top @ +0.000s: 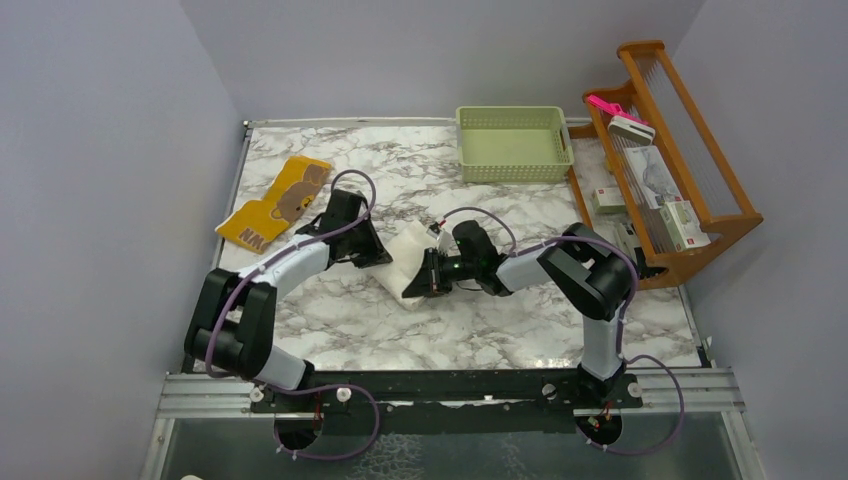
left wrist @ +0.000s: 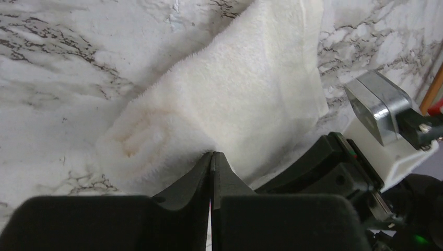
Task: Roll the towels
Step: Roll the towel at the center of the board.
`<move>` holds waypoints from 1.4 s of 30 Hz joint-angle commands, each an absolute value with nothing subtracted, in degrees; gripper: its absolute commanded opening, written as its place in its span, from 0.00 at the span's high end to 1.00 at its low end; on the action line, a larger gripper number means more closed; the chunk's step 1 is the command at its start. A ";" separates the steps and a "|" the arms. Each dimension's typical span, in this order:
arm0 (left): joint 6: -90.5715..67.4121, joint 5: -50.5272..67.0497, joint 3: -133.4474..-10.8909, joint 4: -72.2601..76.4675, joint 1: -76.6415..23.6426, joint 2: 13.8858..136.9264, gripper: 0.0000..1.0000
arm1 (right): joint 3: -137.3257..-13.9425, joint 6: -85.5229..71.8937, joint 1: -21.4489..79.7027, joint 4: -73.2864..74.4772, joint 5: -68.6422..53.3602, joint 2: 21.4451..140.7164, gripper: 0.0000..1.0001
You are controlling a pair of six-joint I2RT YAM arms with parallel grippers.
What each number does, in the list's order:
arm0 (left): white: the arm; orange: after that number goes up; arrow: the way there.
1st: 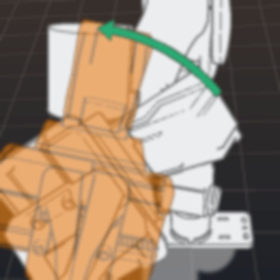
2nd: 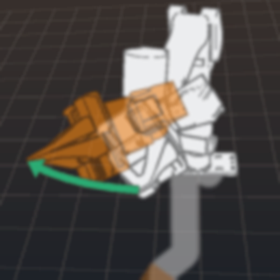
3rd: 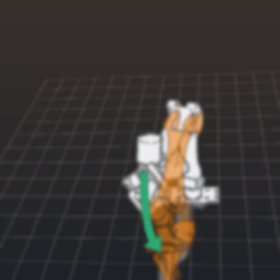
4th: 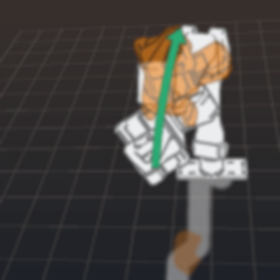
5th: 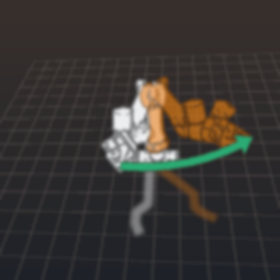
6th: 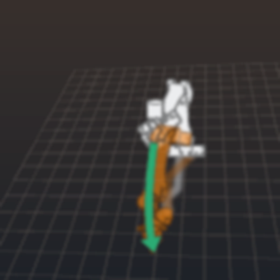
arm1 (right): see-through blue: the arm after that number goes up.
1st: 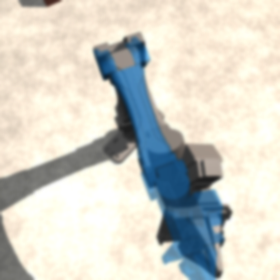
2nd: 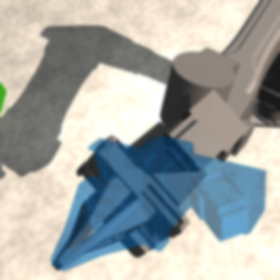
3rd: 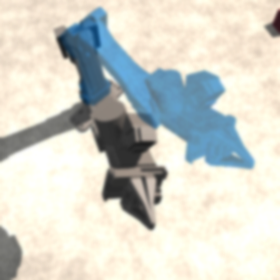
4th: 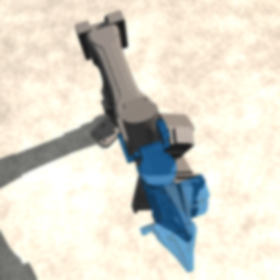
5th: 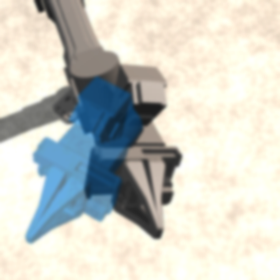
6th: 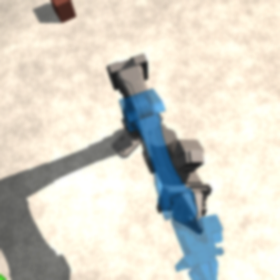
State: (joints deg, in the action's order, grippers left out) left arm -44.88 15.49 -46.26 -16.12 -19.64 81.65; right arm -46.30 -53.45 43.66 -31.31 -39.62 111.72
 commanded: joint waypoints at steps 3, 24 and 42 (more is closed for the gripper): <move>-45.18 16.46 -45.95 -9.43 -19.95 87.16 1.00 | -47.42 -52.80 43.68 -30.72 -41.27 112.46 0.99; -46.23 10.60 -39.91 -3.92 -24.20 94.16 1.00 | -57.96 -11.42 55.38 3.02 1.49 92.42 0.08; -44.61 9.85 -40.77 -5.29 -24.20 99.96 1.00 | -57.05 -1.81 68.19 -4.23 22.74 103.60 0.19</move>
State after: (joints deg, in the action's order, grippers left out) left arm -46.96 14.57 -43.18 2.42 -23.66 94.83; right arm -55.31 -4.75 67.09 -0.82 15.38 100.77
